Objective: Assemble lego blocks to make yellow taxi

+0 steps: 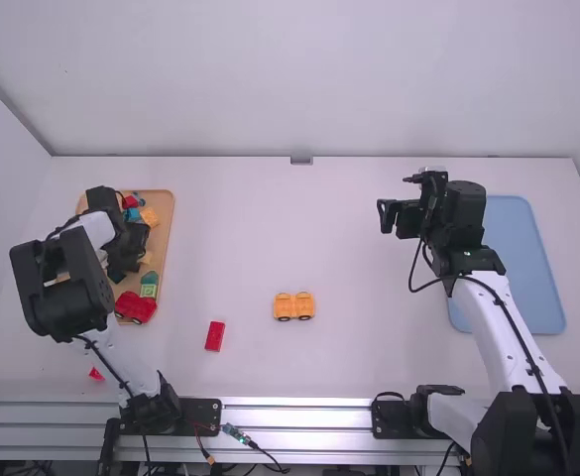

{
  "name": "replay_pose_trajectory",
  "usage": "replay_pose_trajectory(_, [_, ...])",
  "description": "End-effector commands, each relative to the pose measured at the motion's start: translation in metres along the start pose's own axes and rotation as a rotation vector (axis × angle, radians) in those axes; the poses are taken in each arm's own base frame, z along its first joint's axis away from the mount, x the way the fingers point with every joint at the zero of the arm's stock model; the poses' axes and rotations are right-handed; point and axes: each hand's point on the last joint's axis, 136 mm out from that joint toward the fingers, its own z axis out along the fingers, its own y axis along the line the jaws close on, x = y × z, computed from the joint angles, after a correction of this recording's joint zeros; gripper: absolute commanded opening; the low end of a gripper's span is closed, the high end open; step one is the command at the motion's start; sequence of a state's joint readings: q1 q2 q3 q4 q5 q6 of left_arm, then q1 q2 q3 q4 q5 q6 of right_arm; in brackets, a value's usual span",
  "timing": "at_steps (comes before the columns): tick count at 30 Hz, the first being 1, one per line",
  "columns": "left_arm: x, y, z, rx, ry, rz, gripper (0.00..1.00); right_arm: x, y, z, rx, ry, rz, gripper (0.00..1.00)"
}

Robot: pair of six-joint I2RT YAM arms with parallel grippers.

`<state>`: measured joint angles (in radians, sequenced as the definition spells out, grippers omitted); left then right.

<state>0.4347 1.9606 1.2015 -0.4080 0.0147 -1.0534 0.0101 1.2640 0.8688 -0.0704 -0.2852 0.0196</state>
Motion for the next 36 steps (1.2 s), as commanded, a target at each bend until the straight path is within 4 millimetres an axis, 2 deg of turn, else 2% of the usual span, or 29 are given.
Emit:
replay_pose_trajectory(1, [0.004, 0.007, 0.005, -0.026, 0.006, 0.011, 0.7, -0.01, 0.004, -0.003, -0.01, -0.023, -0.007, 0.99])
replay_pose_trajectory(4, [0.005, 0.008, 0.006, -0.029, 0.011, 0.036, 0.74, -0.01, 0.004, -0.003, -0.01, -0.023, -0.008, 0.99])
replay_pose_trajectory(11, [0.006, 0.011, 0.013, -0.083, 0.045, 0.031, 0.73, -0.01, 0.004, -0.003, -0.01, -0.024, -0.007, 0.99])
replay_pose_trajectory(17, [0.002, 0.004, 0.006, -0.086, 0.044, 0.027, 0.71, -0.01, 0.004, -0.003, -0.01, -0.023, -0.008, 0.99])
replay_pose_trajectory(24, [0.0, 0.012, 0.001, -0.141, 0.035, 0.029, 0.71, -0.01, 0.004, -0.003, -0.01, -0.024, -0.007, 0.99])
replay_pose_trajectory(28, [0.003, 0.013, 0.0, -0.143, 0.053, 0.042, 0.67, -0.01, 0.004, -0.003, -0.01, -0.024, -0.007, 0.99])
replay_pose_trajectory(33, [0.001, 0.009, 0.0, -0.129, 0.048, 0.063, 0.68, -0.01, 0.004, -0.003, -0.01, -0.023, -0.007, 0.99])
replay_pose_trajectory(36, [0.001, 0.009, 0.0, -0.129, 0.05, 0.077, 0.63, -0.01, 0.004, -0.003, -0.011, -0.022, -0.007, 0.99])
